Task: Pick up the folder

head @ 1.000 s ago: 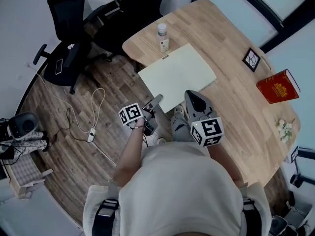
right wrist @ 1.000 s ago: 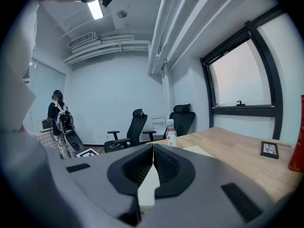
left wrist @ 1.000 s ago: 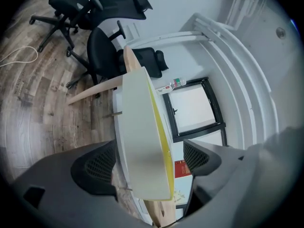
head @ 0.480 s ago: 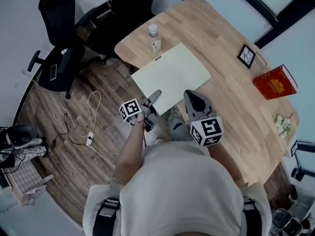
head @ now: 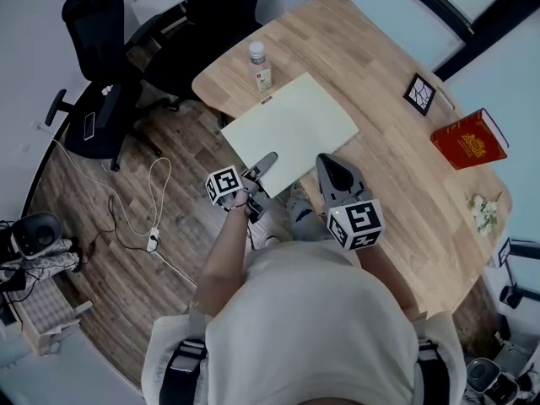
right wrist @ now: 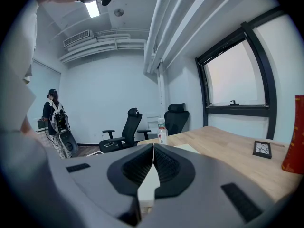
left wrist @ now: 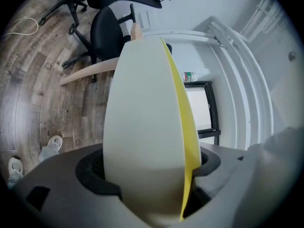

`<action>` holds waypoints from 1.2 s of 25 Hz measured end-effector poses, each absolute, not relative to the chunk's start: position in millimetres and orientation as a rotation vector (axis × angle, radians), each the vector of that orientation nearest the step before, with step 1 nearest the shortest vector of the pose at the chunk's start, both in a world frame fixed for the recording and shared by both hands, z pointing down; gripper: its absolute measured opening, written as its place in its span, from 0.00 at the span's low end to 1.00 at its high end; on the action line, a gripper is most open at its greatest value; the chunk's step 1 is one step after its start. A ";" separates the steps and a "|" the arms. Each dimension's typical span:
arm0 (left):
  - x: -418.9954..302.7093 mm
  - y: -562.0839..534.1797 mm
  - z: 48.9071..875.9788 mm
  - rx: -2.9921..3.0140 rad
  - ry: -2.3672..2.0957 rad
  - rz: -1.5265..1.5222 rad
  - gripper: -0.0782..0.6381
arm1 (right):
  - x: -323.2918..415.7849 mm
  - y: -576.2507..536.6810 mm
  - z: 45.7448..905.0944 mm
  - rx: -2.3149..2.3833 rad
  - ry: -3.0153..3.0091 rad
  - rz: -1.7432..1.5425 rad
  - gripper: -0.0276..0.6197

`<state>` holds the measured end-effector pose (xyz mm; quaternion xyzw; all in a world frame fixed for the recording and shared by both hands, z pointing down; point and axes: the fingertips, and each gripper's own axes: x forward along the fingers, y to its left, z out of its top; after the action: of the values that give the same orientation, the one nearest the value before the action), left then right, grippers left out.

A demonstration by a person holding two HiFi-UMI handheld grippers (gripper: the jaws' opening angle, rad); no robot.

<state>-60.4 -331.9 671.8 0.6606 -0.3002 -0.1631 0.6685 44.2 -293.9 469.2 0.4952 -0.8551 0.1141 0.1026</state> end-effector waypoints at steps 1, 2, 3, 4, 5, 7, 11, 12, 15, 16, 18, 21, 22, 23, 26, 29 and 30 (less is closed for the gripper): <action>-59.6 -332.1 670.4 1.493 -0.673 -0.371 0.71 | 44.3 -293.9 469.2 1.462 -2.524 0.336 0.07; -59.5 -331.8 669.8 1.492 -0.672 -0.374 0.69 | 44.1 -293.7 469.3 1.461 -2.524 0.335 0.07; -60.0 -331.2 669.7 1.487 -0.673 -0.379 0.67 | 43.6 -293.4 469.2 1.460 -2.525 0.335 0.07; -60.8 -330.4 669.7 1.481 -0.674 -0.385 0.64 | 43.0 -293.0 469.1 1.459 -2.526 0.336 0.07; -61.4 -329.5 669.6 1.478 -0.676 -0.390 0.62 | 42.5 -292.4 468.8 1.458 -2.527 0.336 0.07; -61.8 -327.9 668.5 1.478 -0.678 -0.398 0.60 | 42.1 -291.3 468.0 1.460 -2.526 0.336 0.07; -64.2 -325.4 663.8 1.492 -0.681 -0.404 0.56 | 39.8 -288.2 467.3 1.465 -2.525 0.337 0.07; -64.9 -324.8 662.2 1.496 -0.682 -0.404 0.56 | 39.0 -287.2 467.2 1.465 -2.525 0.337 0.07; -67.8 -322.6 656.3 1.507 -0.686 -0.409 0.54 | 36.2 -283.7 465.8 1.467 -2.528 0.336 0.07; -69.5 -321.6 654.2 1.512 -0.688 -0.414 0.53 | 34.9 -282.3 465.2 1.468 -2.530 0.336 0.07; -73.1 -319.3 650.7 1.519 -0.692 -0.423 0.52 | 32.6 -279.1 464.0 1.470 -2.533 0.336 0.07; -76.9 -315.4 646.3 1.530 -0.693 -0.435 0.51 | 29.9 -273.3 462.9 1.471 -2.534 0.334 0.07; -77.7 -313.7 644.8 1.534 -0.688 -0.442 0.51 | 28.8 -271.1 462.9 1.471 -2.535 0.334 0.07; -78.6 -311.5 643.5 1.535 -0.685 -0.447 0.50 | 27.8 -268.9 462.9 1.471 -2.535 0.335 0.07; -81.5 -302.5 640.6 1.527 -0.690 -0.450 0.50 | 26.5 -262.6 462.4 1.474 -2.539 0.334 0.07; -83.7 -294.4 634.8 1.534 -0.679 -0.467 0.50 | 24.3 -257.2 460.6 1.477 -2.544 0.331 0.07; -84.0 -292.3 631.6 1.542 -0.667 -0.481 0.50 | 23.2 -255.3 459.8 1.478 -2.546 0.330 0.07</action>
<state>-84.0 -292.3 631.6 0.6764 -0.2926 -0.2110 0.6421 23.2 -255.3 459.8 0.4970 -0.8560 0.1109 0.0894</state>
